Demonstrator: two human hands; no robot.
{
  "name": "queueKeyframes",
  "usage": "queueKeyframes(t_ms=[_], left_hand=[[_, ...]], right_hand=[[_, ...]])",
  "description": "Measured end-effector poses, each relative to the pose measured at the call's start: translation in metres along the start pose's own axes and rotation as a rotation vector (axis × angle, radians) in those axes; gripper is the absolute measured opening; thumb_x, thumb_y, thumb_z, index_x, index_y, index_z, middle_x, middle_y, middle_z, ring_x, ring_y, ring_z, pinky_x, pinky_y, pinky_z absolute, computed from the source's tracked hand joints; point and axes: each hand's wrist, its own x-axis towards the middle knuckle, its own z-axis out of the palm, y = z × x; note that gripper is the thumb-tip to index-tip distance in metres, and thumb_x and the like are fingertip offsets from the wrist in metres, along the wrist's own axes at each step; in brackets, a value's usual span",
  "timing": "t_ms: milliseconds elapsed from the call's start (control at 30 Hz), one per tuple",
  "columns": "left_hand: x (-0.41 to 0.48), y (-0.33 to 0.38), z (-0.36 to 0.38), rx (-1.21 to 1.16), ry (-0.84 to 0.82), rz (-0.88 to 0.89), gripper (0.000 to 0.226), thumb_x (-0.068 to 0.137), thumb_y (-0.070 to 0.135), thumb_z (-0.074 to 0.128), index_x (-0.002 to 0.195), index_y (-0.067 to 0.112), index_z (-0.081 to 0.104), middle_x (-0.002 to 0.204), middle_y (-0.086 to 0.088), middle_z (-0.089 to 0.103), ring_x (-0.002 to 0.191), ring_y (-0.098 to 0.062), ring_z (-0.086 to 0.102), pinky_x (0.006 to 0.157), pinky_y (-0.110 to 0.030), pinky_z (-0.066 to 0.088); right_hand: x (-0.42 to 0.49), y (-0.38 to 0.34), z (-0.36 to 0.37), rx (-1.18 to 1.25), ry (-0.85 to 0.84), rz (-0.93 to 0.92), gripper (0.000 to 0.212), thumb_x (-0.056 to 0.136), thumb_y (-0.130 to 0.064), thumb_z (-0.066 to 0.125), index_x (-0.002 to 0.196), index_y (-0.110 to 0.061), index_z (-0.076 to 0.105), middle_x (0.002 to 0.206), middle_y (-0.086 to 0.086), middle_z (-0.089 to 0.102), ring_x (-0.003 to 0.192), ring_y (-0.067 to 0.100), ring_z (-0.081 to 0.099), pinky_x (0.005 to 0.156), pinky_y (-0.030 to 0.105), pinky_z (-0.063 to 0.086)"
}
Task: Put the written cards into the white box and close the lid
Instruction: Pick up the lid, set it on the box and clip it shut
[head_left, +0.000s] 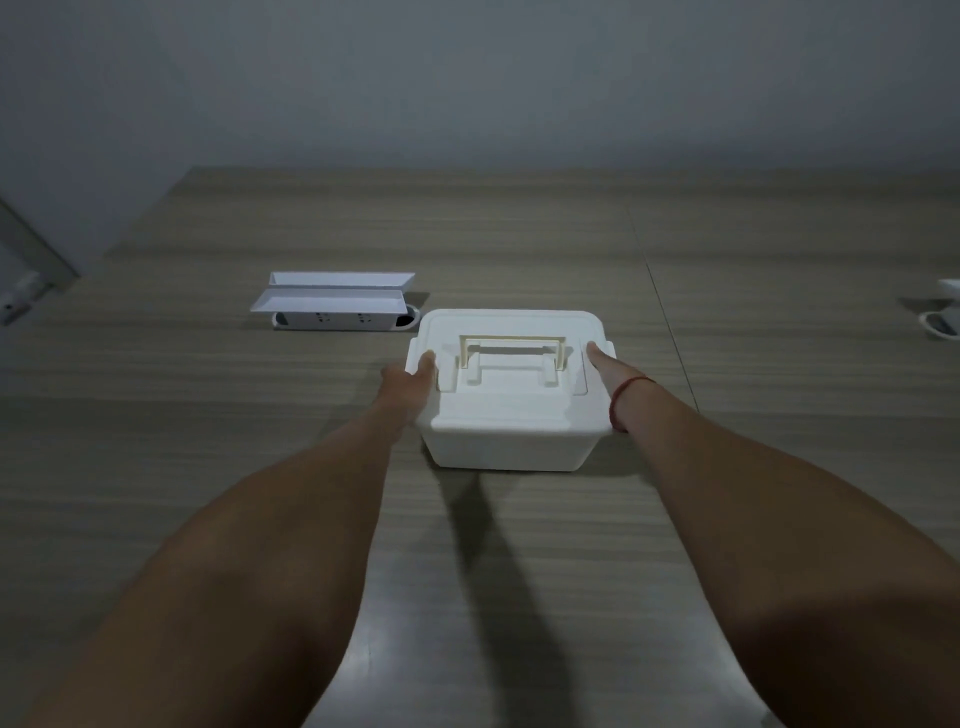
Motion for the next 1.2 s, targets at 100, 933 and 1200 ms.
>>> queueKeyframes(t_ms=[100,933,1200], left_hand=[[0.004,0.000,-0.001,-0.071,0.042,-0.027,0.086,0.069,0.062,0.060,0.130,0.002,0.054,0.123,-0.014,0.064,0.109,-0.033,0.064,0.094,-0.043,0.054],[-0.013,0.008,0.015,0.156,0.290,0.399,0.033,0.098,0.018,0.038,0.111,-0.002,0.060,0.108,-0.024,0.065,0.104,-0.037,0.059,0.081,-0.035,0.042],[-0.007,0.018,0.017,0.123,0.241,0.332,0.039,0.099,0.022,0.036,0.130,0.006,0.055,0.120,-0.021,0.063,0.115,-0.037,0.057,0.092,-0.037,0.045]], right_hand=[[0.048,0.008,-0.006,0.076,-0.008,0.039,0.125,0.017,-0.060,0.087,0.130,-0.016,0.055,0.128,0.007,0.065,0.110,0.029,0.065,0.104,0.045,0.046],[-0.054,-0.002,0.014,-0.474,0.477,-0.356,0.053,0.093,-0.046,0.051,0.119,0.000,0.055,0.123,0.020,0.061,0.113,0.038,0.059,0.089,0.039,0.047],[-0.044,-0.013,0.016,-0.485,0.441,-0.385,0.047,0.094,-0.039,0.051,0.120,0.000,0.058,0.125,0.021,0.061,0.114,0.039,0.059,0.090,0.039,0.049]])
